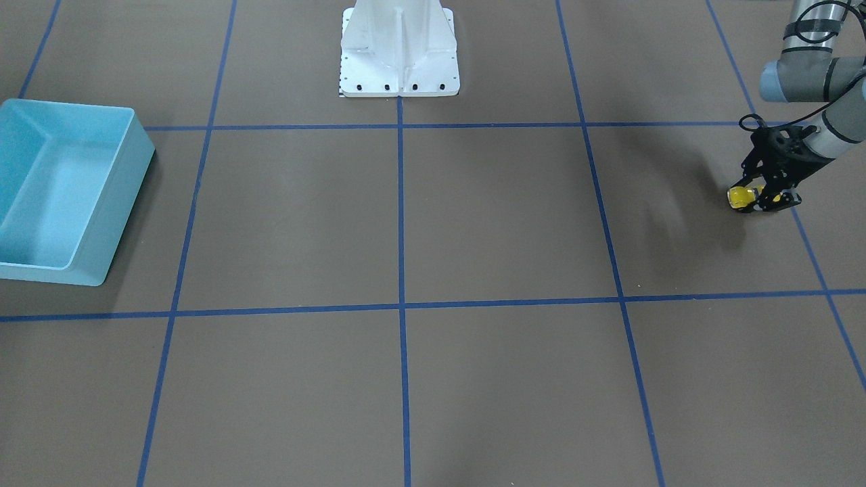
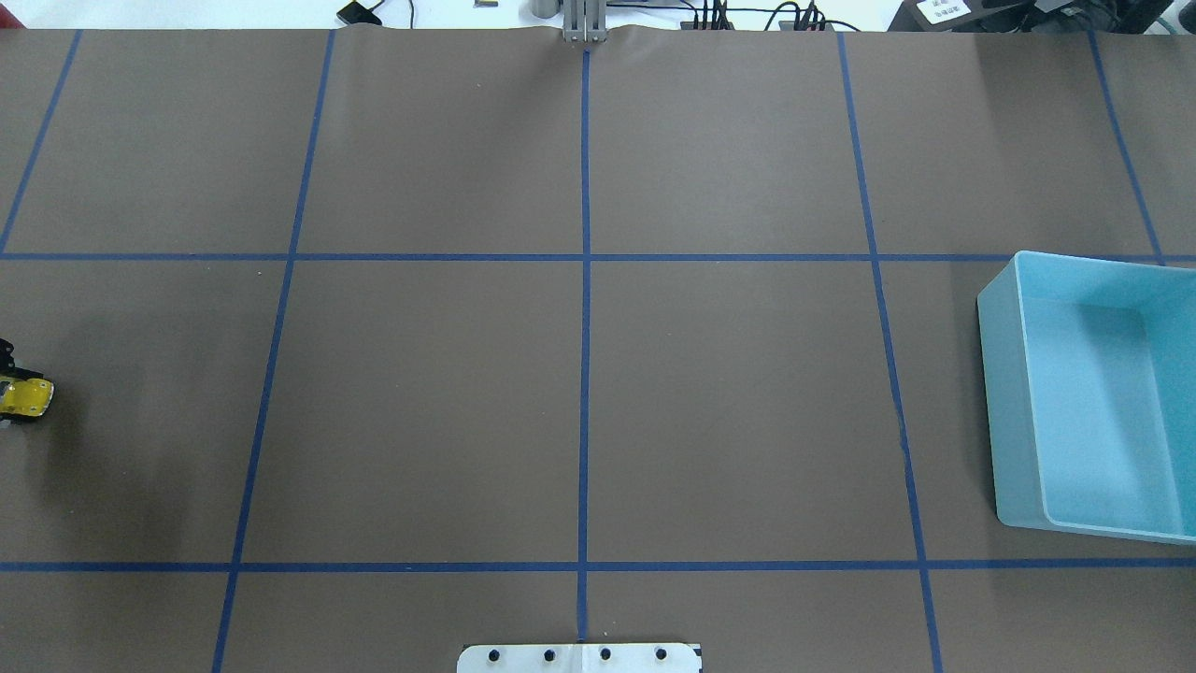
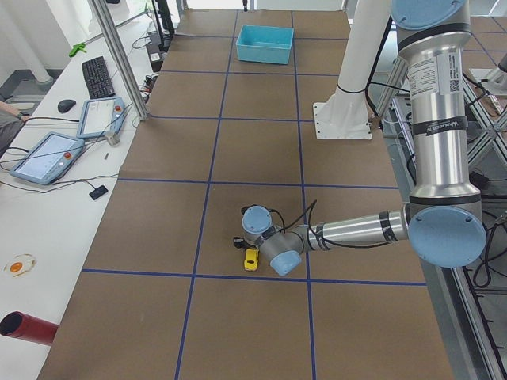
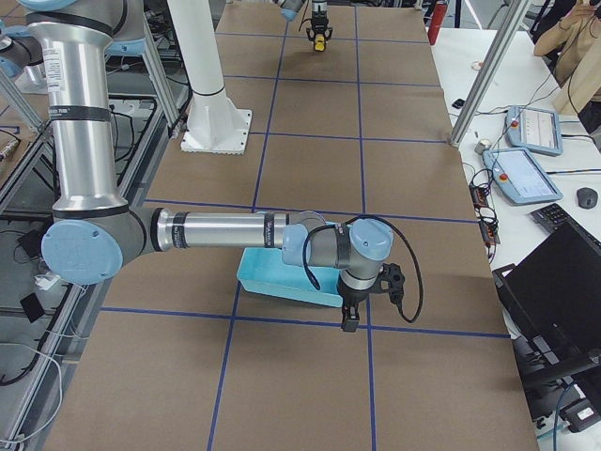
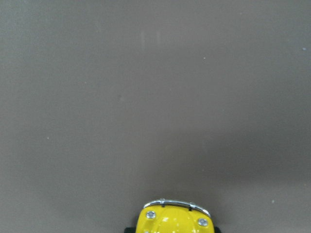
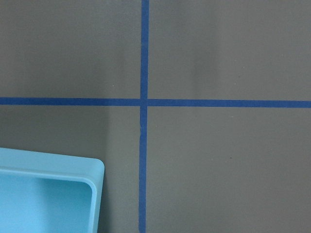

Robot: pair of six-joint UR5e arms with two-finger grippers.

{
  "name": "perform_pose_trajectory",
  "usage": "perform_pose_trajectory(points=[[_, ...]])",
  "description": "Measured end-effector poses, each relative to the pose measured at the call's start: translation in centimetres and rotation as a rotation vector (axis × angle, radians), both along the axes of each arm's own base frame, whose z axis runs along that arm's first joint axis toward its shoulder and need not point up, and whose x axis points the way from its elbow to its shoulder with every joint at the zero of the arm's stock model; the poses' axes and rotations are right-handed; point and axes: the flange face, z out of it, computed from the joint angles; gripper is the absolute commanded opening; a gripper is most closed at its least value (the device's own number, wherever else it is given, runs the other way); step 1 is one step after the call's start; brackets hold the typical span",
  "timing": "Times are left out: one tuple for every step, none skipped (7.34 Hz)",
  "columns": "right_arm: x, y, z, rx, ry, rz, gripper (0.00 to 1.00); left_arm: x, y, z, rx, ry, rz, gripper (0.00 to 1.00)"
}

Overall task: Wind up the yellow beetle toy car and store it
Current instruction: 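Open the left gripper to release the car so it rolls forward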

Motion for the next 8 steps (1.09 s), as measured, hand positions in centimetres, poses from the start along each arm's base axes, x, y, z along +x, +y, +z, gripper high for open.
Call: perform_pose_trajectory(points=[[0.01, 0.04, 0.2, 0.007, 0.001, 0.0, 1.0, -0.14, 0.0, -0.1, 0.005, 0.005, -0.002, 1.0], [0.02, 0.07, 0.58, 0.012, 0.001, 0.0, 1.0, -0.26, 0.11, -0.03, 0.005, 0.007, -0.003, 1.0], [0.01, 0.06, 0.87, 0.015, 0.001, 0.0, 1.0, -0.33, 0.19, 0.03, 0.004, 0.007, -0.003, 1.0], [0.02, 0.07, 1.01, 0.017, 0.001, 0.0, 1.0, -0.35, 0.21, 0.04, 0.004, 0.008, -0.003, 1.0], [0.02, 0.07, 1.09, 0.017, 0.001, 0.0, 1.0, -0.38, 0.22, 0.03, 0.003, 0.008, -0.003, 1.0], [0.02, 0.07, 1.11, 0.017, 0.002, 0.0, 1.0, -0.38, 0.18, -0.07, 0.004, 0.009, -0.004, 1.0], [0.02, 0.07, 1.13, 0.017, 0.002, 0.0, 1.0, -0.38, 0.07, -0.28, 0.007, 0.011, -0.007, 1.0], [0.02, 0.07, 1.14, 0.017, 0.002, 0.0, 1.0, -0.39, -0.05, -0.51, 0.009, 0.013, -0.009, 1.0]])
